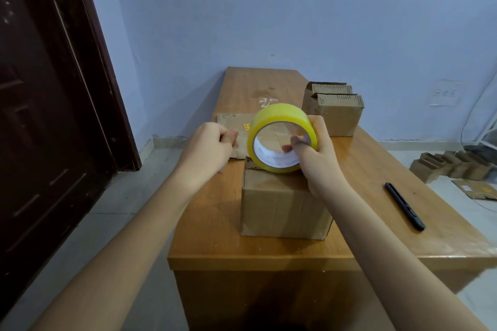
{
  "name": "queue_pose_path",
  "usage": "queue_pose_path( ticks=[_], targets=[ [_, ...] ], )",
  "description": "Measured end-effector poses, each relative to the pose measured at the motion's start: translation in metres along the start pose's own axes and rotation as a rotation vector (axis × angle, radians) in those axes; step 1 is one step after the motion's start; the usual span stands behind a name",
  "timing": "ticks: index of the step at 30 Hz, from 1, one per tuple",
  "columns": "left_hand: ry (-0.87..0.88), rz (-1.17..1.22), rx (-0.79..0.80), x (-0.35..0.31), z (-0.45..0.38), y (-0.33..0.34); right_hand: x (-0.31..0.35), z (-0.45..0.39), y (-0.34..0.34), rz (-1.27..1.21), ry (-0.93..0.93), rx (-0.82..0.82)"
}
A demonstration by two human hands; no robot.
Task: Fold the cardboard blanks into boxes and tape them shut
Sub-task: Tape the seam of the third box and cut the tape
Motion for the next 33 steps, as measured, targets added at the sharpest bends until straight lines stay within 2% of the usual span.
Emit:
queue_pose_path(
  ticks=[2,5,8,13,15,19,21,23,26,30,33],
  targets=[
    [-0.014,0.092,0.041,0.0,0.001,0.005,0.001,0.001,-0.002,-0.076,0.007,-0.046],
    [-0.125,0.37,0.091,0.005,0.008,0.025,0.0,0.001,-0.007,-0.234,0.063,-0.135],
    [-0.21,0.474,0.009,0.001,0.011,0.036,-0.005,0.002,-0.012,-0.226,0.119,-0.183],
    [-0.108,0.248,-0.162,-0.018,0.009,0.027,-0.005,0.007,-0.01,-0.123,0.082,-0.067],
    [-0.071,0.187,-0.162,-0.017,0.008,0.026,-0.005,0.006,-0.012,-0.153,0.078,-0.074],
    [-0.022,0.172,-0.146,-0.019,0.01,0.024,0.004,0.004,-0.012,-0.252,-0.071,-0.135],
    [0.007,0.146,-0.17,-0.027,0.014,0.023,0.004,0.003,-0.009,-0.356,-0.068,-0.119],
    [0.003,0.114,-0.194,-0.028,0.015,0.025,0.002,0.002,-0.009,-0.349,-0.042,-0.133],
    [-0.009,0.127,-0.209,-0.022,0.015,0.027,0.003,0.002,-0.014,-0.286,-0.038,-0.227],
    [-0.066,0.155,-0.176,-0.014,0.016,0.032,0.006,0.004,-0.01,-0.263,-0.012,-0.245],
    [-0.166,0.324,-0.087,0.002,0.012,0.041,-0.001,-0.002,-0.008,-0.212,0.07,-0.237]
  ],
)
Point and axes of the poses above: each hand's wrist, its own z-axis away from the middle knuckle, its own y-axis out of the palm, x = y × z, the point moved 6 cm from there along -z, towards the middle knuckle, and after that the axes turned 12 degrees about -z, right-handed, at the moved point
